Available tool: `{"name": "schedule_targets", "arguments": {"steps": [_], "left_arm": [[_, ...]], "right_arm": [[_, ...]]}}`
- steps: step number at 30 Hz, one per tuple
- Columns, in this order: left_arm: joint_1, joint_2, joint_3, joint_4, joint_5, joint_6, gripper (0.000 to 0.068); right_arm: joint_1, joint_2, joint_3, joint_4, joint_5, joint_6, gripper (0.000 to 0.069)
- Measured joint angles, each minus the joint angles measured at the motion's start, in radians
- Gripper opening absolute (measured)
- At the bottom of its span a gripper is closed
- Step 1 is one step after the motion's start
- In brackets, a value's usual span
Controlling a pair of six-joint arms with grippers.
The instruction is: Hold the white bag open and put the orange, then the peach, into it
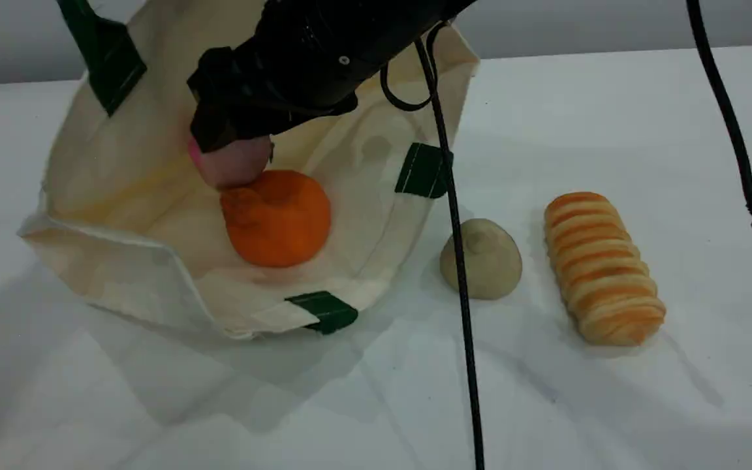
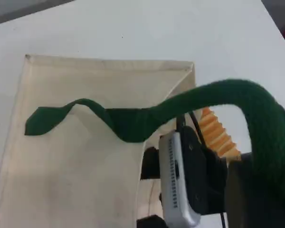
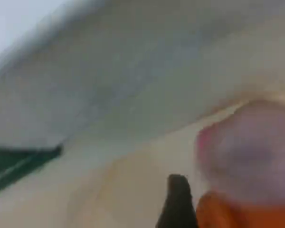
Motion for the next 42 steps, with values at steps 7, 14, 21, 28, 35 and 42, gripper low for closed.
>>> {"name": "schedule_targets", "arguments": {"steps": [7, 14, 21, 28, 35, 42], "left_arm": [[0.000, 0.000, 0.000, 0.013, 0.000, 0.000, 0.0067], [0.000, 0.000, 0.001, 0.032, 0.000, -0.001, 0.0067], [0.000, 0.001, 0.002, 0.032, 0.000, 0.000, 0.0067], [0.000, 0.017, 0.035, 0.029, -0.003, 0.025, 0.0067], [0.000, 0.017, 0.133, 0.028, -0.004, 0.080, 0.0111], [0.000, 0.008, 0.151, 0.028, -0.003, 0.132, 0.0363]], "right_arm": [[-0.023, -0.067, 0.001, -0.120, 0.060, 0.076, 0.0513], [-0.103, -0.115, 0.001, -0.284, 0.191, 0.211, 0.0514], [-0.199, -0.121, 0.001, -0.335, 0.325, 0.250, 0.0514], [-0.289, -0.216, 0.001, -0.334, 0.372, 0.248, 0.0514], [-0.368, -0.354, 0.001, -0.335, 0.412, 0.259, 0.0514], [-0.388, -0.501, 0.001, -0.332, 0.461, 0.284, 0.0514]]}}
